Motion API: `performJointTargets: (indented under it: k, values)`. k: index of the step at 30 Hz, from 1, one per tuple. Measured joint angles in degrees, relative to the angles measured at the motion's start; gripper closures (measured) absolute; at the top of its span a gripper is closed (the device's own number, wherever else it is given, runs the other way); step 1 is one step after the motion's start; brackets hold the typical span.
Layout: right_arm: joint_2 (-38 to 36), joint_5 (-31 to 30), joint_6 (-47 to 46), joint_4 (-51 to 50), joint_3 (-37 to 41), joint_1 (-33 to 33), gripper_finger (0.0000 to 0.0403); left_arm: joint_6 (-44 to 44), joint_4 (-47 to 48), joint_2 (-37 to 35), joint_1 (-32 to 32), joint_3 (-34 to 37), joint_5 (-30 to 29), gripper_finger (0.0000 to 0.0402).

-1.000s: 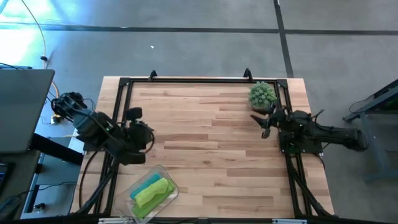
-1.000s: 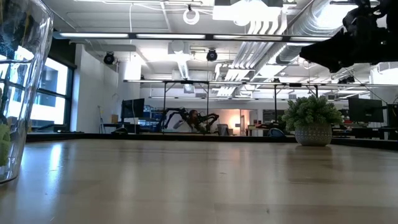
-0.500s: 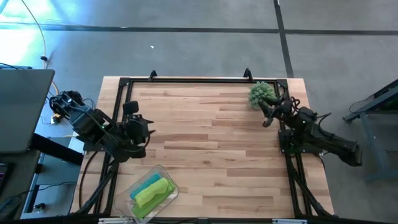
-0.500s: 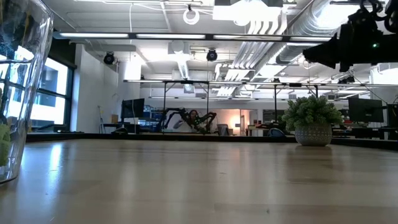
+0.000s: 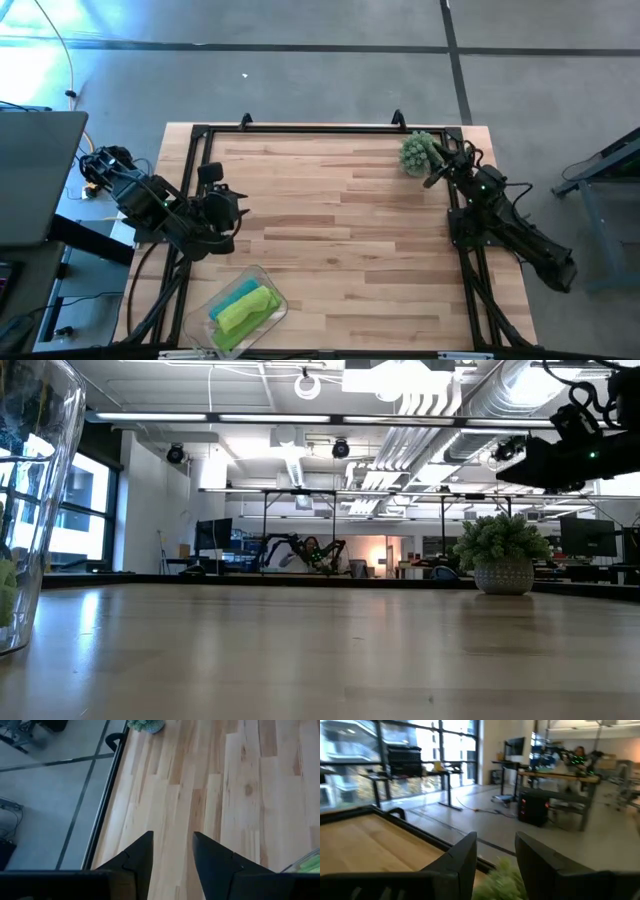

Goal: Roll microfiber towels into tight, uniform cylinder then place into a basket
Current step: Return to Home Position

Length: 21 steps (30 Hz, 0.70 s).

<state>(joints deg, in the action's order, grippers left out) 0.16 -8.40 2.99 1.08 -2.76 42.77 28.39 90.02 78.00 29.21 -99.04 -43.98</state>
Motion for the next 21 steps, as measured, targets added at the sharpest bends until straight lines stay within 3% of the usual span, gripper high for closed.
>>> performJointTargets:
  k: [9,13,21]
  values:
    - [0.1,0.0,0.0,-5.3,0.0,4.5,0.0277,9.6,-0.1,0.4,0.0,0.0,0.0,0.0277]
    - [0.1,0.0,0.0,-5.2,0.0,4.5,0.0277,8.4,-1.6,1.0,-0.4,-0.1,-0.2,0.0277]
    - [0.2,0.0,0.0,-5.3,0.0,4.5,0.0277,3.1,-14.4,6.1,-6.3,-0.1,-0.2,0.0277]
